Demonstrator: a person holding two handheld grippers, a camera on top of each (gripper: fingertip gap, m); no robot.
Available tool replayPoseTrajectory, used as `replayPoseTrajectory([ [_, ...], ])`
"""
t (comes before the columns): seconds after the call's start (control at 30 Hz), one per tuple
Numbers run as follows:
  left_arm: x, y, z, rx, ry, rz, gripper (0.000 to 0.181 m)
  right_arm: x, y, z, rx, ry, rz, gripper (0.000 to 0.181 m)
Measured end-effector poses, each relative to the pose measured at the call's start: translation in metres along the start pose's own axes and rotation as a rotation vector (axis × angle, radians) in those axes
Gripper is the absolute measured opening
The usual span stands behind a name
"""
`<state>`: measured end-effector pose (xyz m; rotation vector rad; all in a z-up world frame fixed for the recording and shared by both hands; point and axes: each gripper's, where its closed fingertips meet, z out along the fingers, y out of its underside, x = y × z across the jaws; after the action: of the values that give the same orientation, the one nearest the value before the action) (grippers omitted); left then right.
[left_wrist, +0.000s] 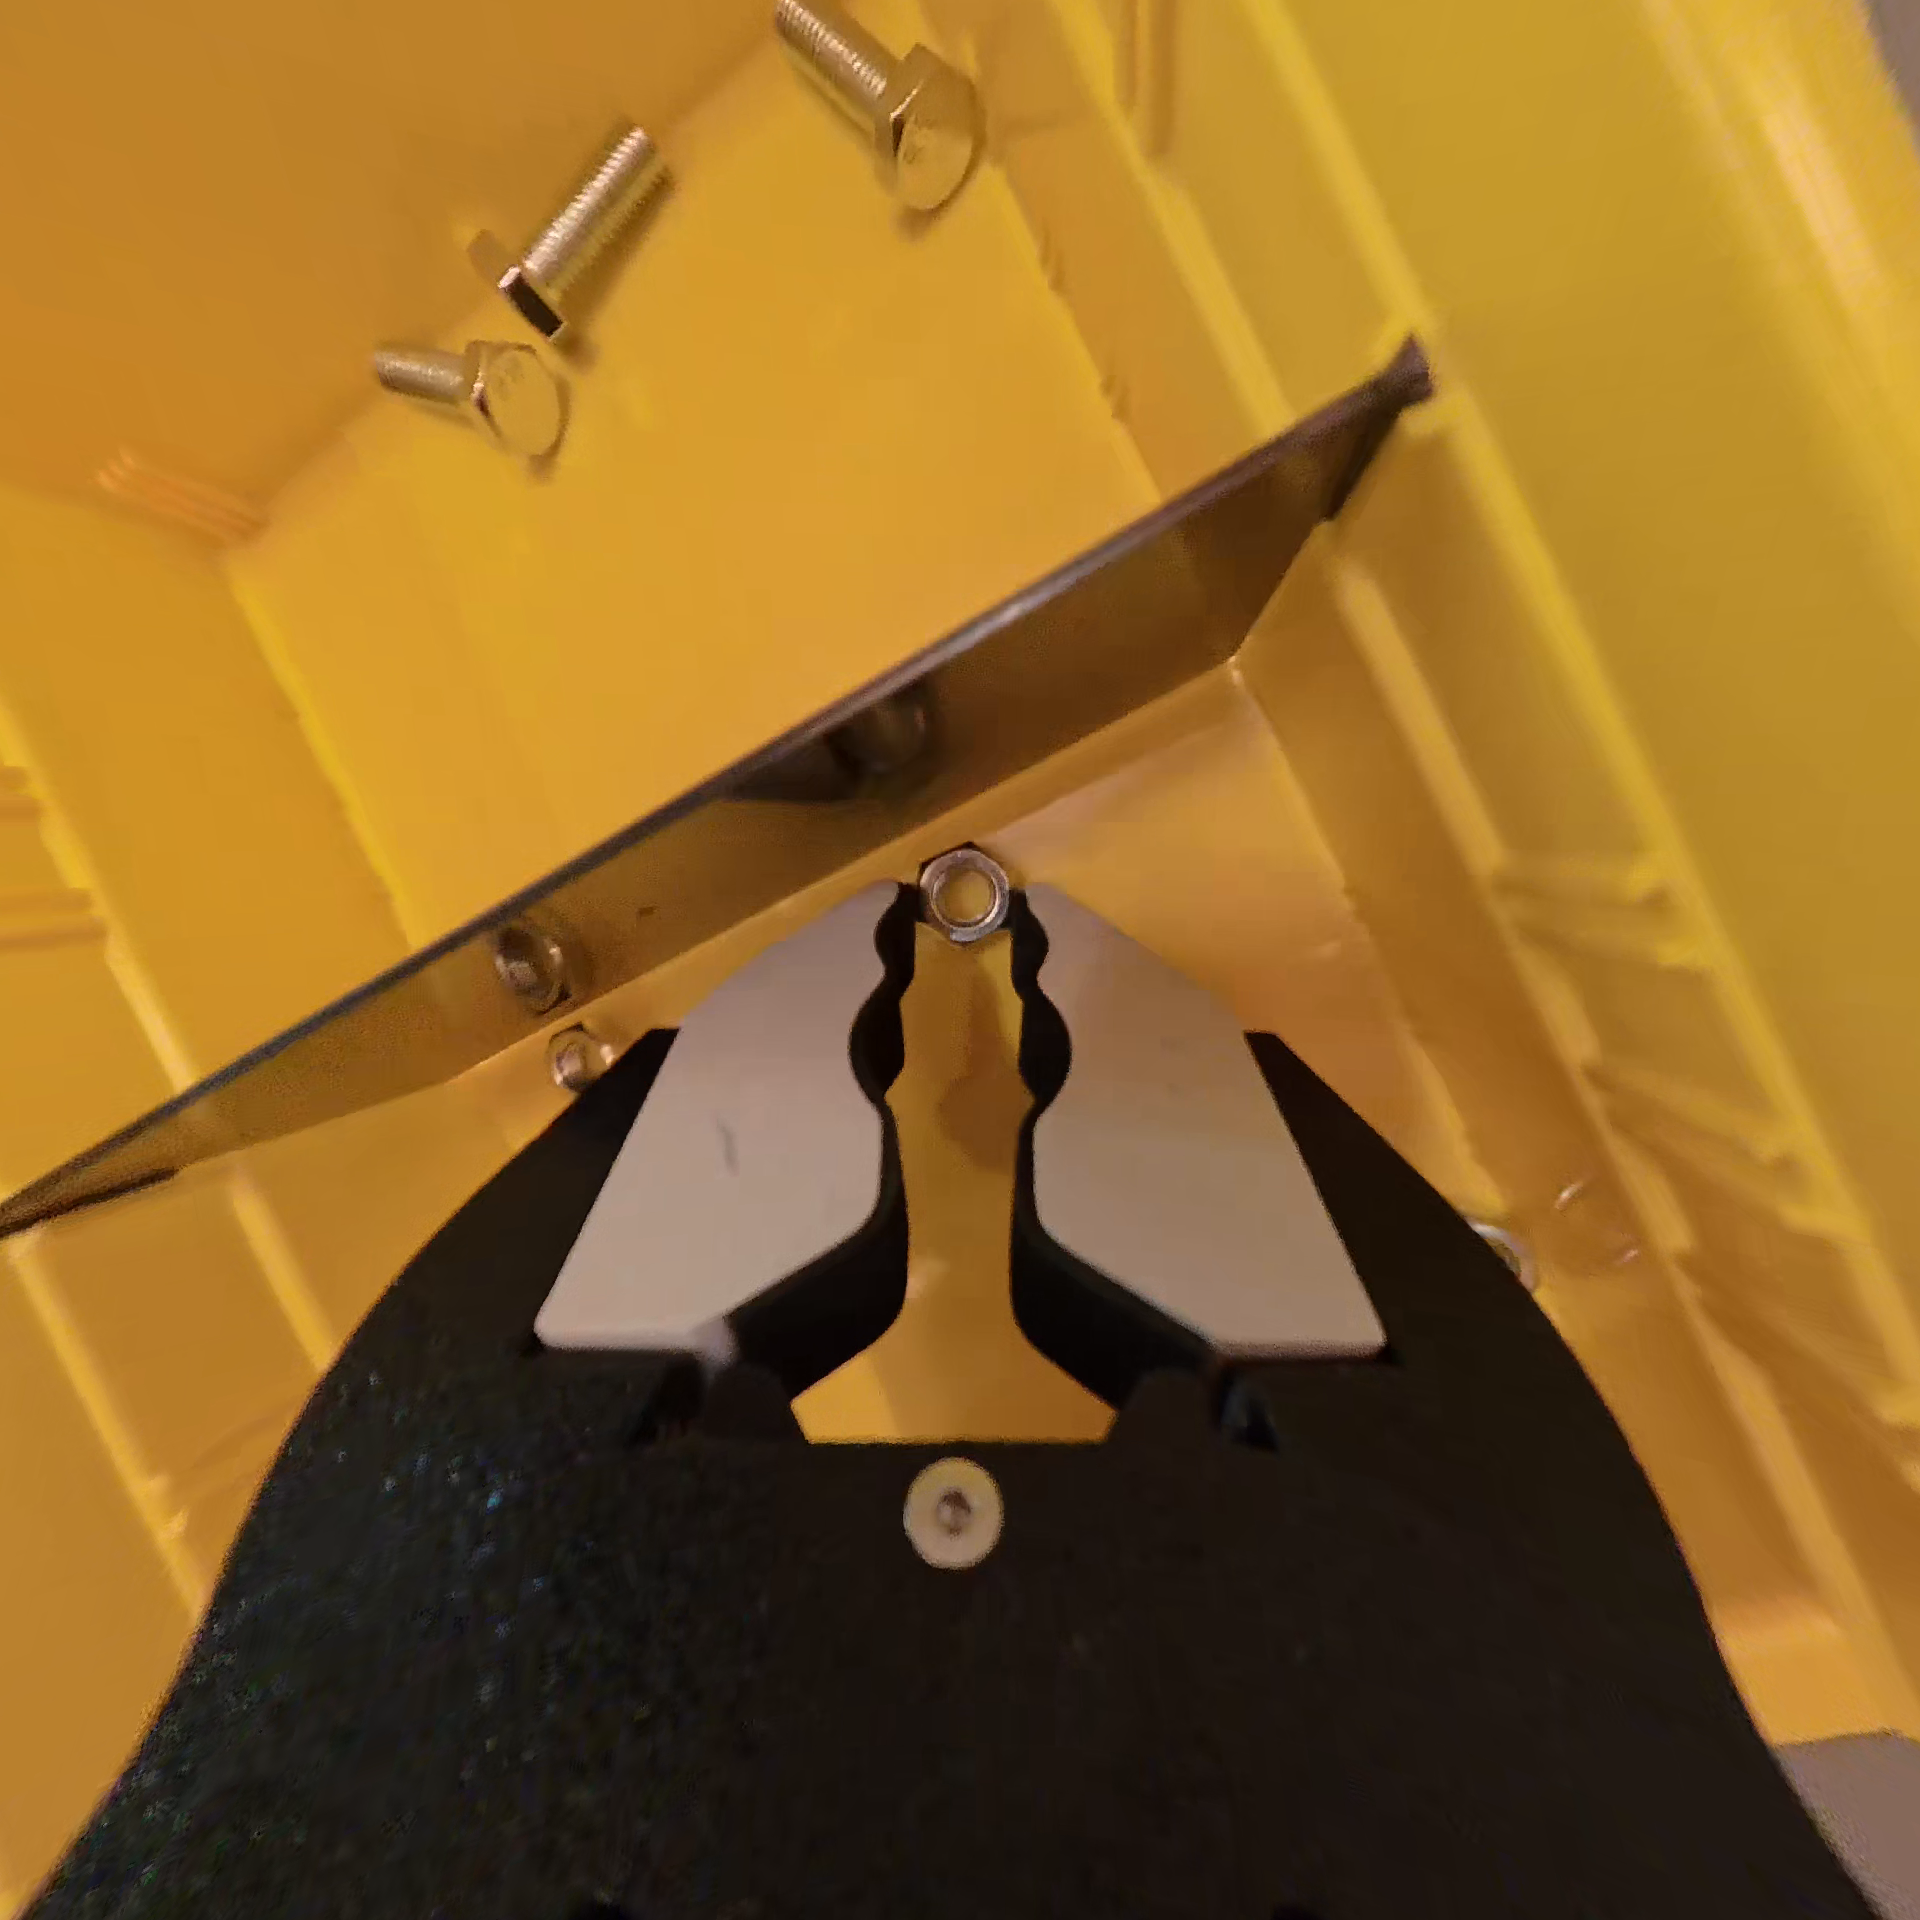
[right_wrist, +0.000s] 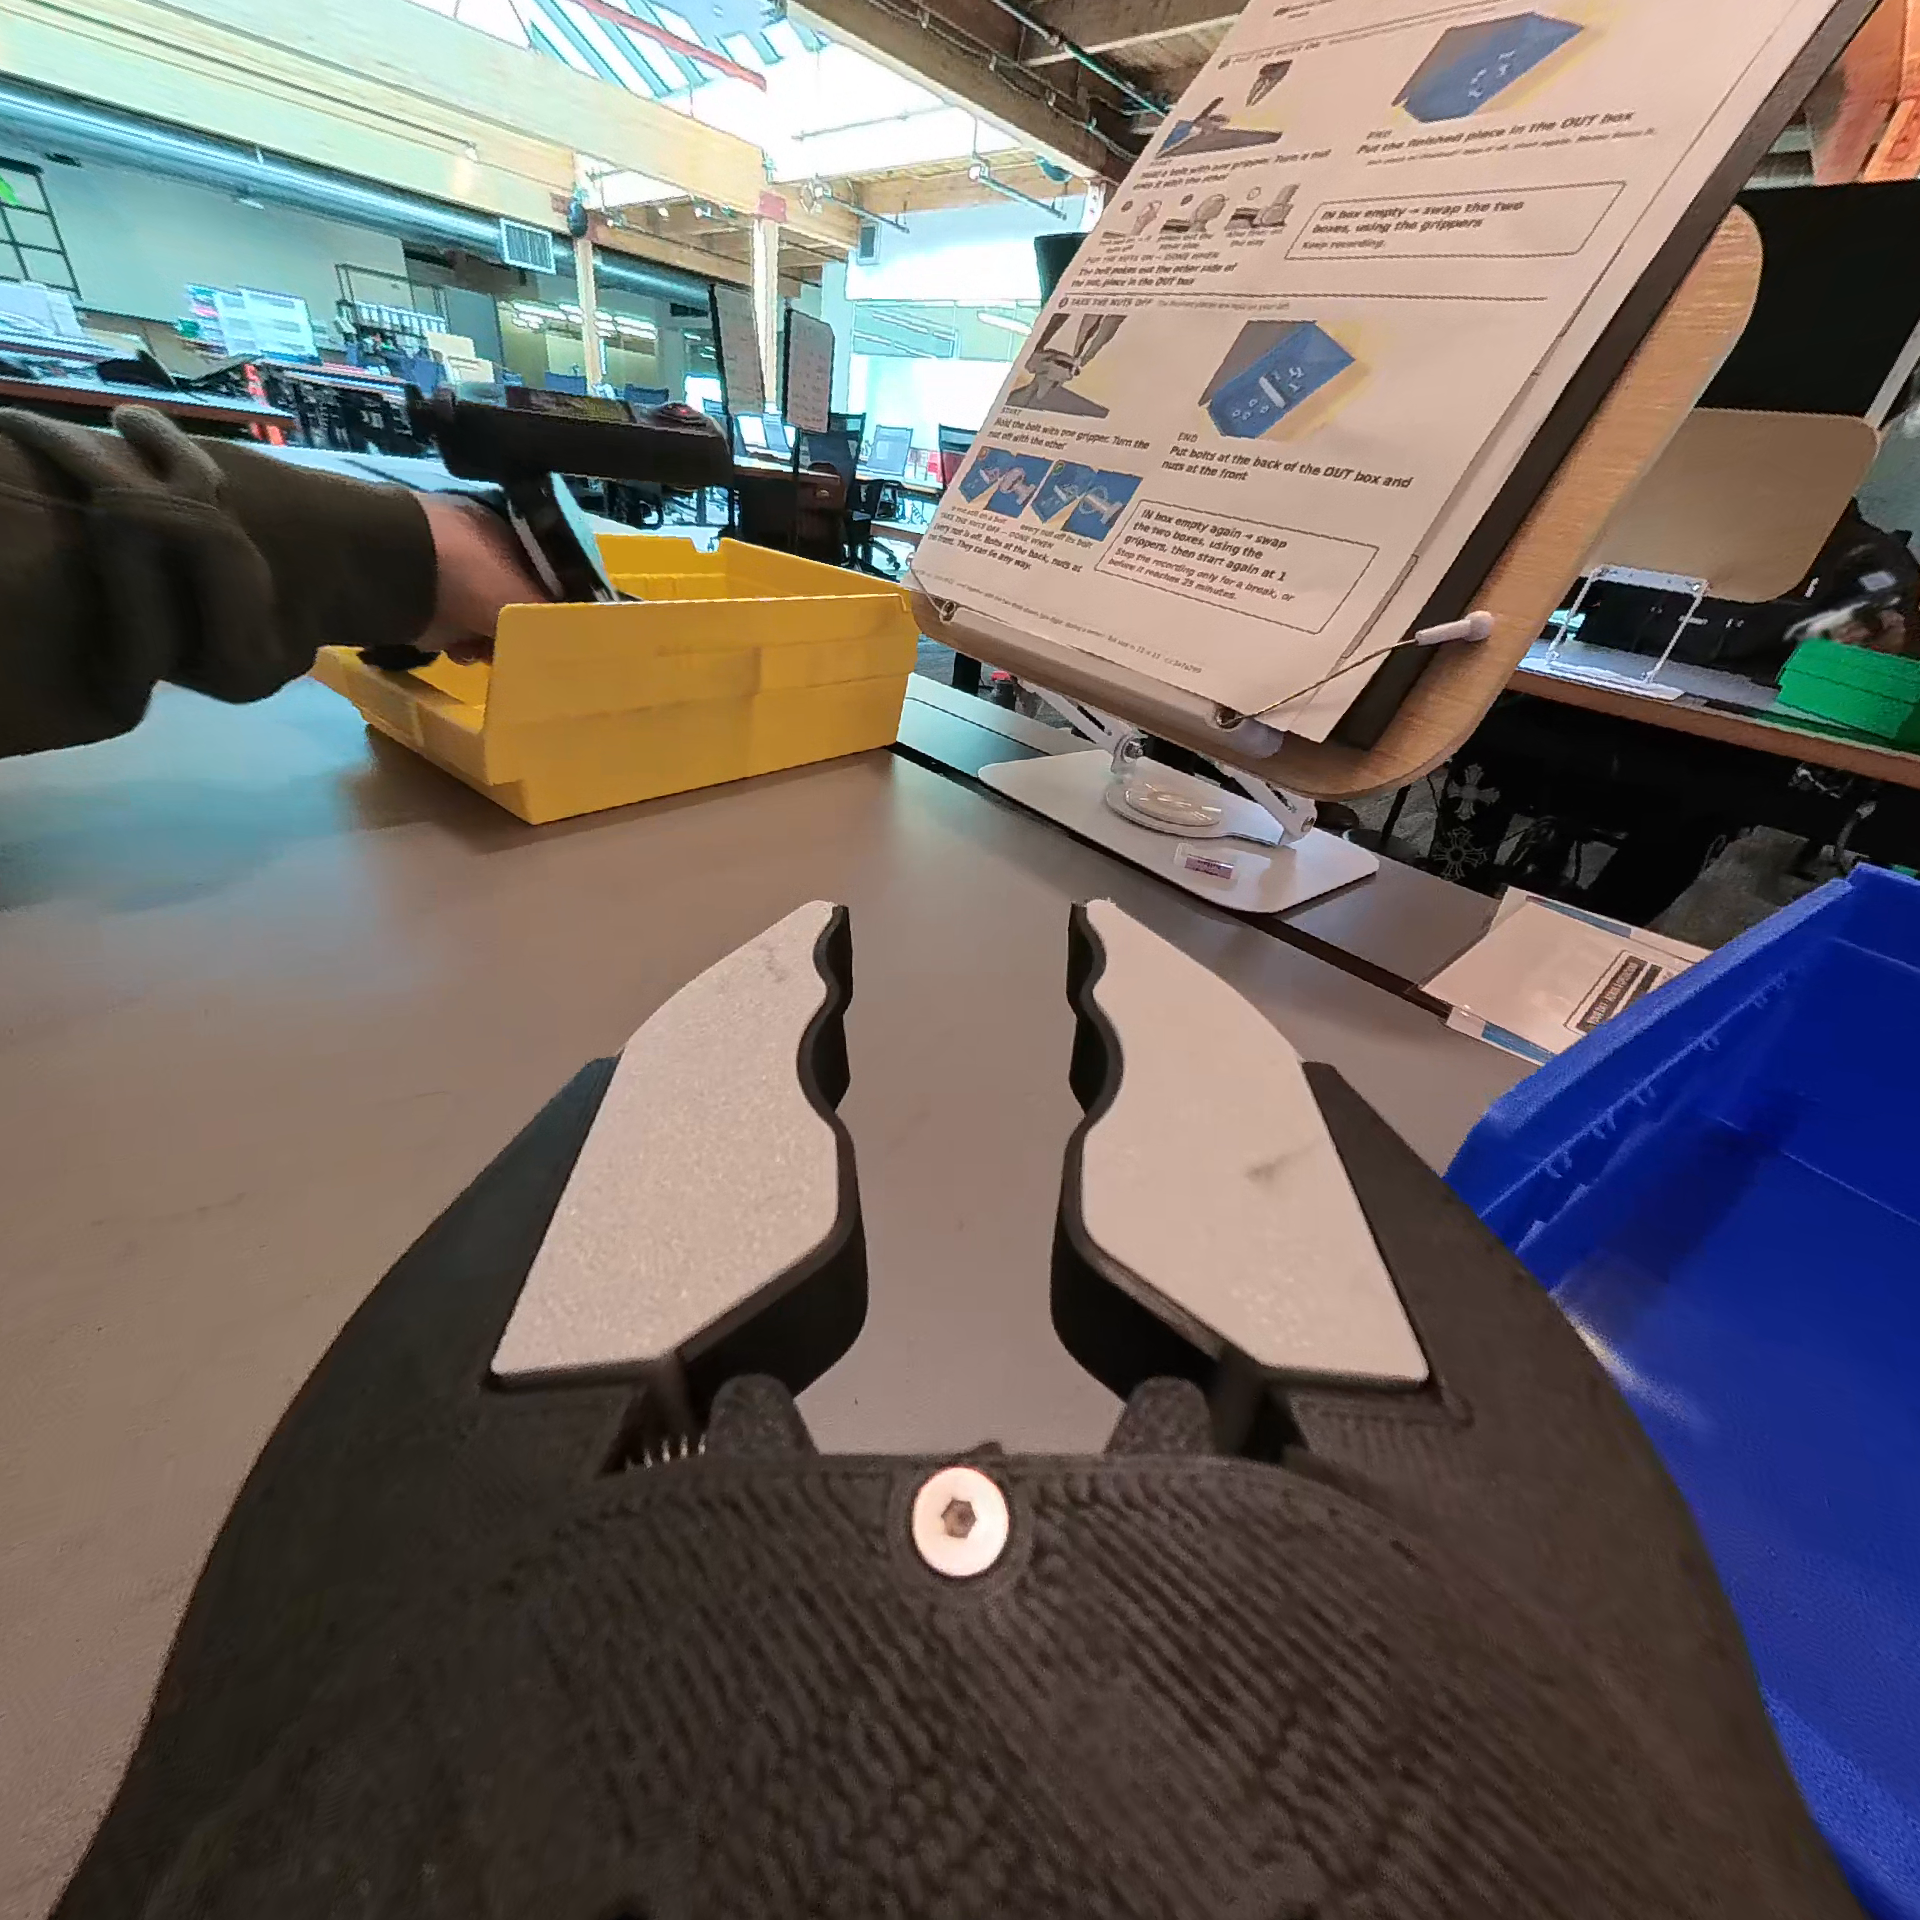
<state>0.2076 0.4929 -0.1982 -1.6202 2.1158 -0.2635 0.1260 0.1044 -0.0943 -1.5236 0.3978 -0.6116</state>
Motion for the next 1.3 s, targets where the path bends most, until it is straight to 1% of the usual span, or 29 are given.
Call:
replayPoseTrajectory([
  [0.03, -0.001, 0.001, -0.005, 0.027, -0.006, -0.009, 0.017, 0.0, 0.0, 0.0, 0.0, -0.001, -0.003, 0.04],
  [0.1, 0.004, 0.0, -0.023, 0.112, 0.029, -0.058, 0.017, -0.001, 0.0, -0.001, -0.004, -0.002, 0.002, 0.04],
  [0.13, 0.008, -0.002, -0.036, 0.178, 0.058, -0.088, 0.017, -0.001, 0.0, -0.001, -0.003, -0.007, 0.014, 0.04],
  [0.2, 0.023, -0.009, -0.069, 0.352, 0.144, -0.099, 0.017, -0.004, -0.003, -0.001, 0.015, -0.03, 0.071, 0.041],
  [0.27, 0.045, -0.015, -0.106, 0.546, 0.224, -0.046, 0.017, -0.015, -0.009, 0.0, 0.045, -0.101, 0.179, 0.042],
  [0.33, 0.084, -0.017, -0.143, 0.736, 0.345, 0.056, 0.017, -0.034, -0.016, 0.002, 0.071, -0.239, 0.345, 0.044],
  [0.4, 0.133, -0.015, -0.18, 0.921, 0.478, 0.185, 0.017, -0.057, -0.026, 0.002, 0.095, -0.404, 0.547, 0.049],
  [0.43, 0.158, -0.012, -0.196, 0.995, 0.536, 0.248, 0.017, -0.068, -0.031, 0.002, 0.111, -0.486, 0.648, 0.048],
  [0.5, 0.202, -0.004, -0.219, 1.094, 0.595, 0.385, 0.017, -0.085, -0.037, 0.002, 0.127, -0.607, 0.816, 0.042],
  [0.53, 0.222, 0.001, -0.227, 1.131, 0.615, 0.46, 0.017, -0.092, -0.038, 0.002, 0.125, -0.65, 0.872, 0.043],
  [0.63, 0.272, 0.014, -0.24, 1.175, 0.675, 0.636, 0.017, -0.111, -0.035, 0.004, 0.085, -0.724, 0.94, 0.04],
  [0.7, 0.292, 0.018, -0.243, 1.193, 0.69, 0.711, 0.017, -0.12, -0.035, 0.001, 0.072, -0.77, 0.947, 0.036],
  [0.77, 0.303, 0.018, -0.249, 1.23, 0.716, 0.744, 0.017, -0.129, -0.035, -0.001, 0.048, -0.823, 0.957, 0.037],
  [0.9, 0.315, 0.019, -0.254, 1.265, 0.777, 0.775, 0.017, -0.137, -0.047, -0.013, 0.075, -0.981, 1.078, 0.036],
  [1.03, 0.323, 0.02, -0.258, 1.283, 0.811, 0.79, 0.017, -0.138, -0.06, -0.022, 0.134, -1.081, 1.151, 0.032],
  [1.17, 0.324, 0.019, -0.258, 1.292, 0.804, 0.794, 0.017, -0.134, -0.065, -0.024, 0.169, -1.099, 1.205, 0.024],
  [1.3, 0.324, 0.019, -0.256, 1.29, 0.786, 0.805, 0.017, -0.132, -0.062, -0.021, 0.159, -1.094, 1.238, 0.019],
])
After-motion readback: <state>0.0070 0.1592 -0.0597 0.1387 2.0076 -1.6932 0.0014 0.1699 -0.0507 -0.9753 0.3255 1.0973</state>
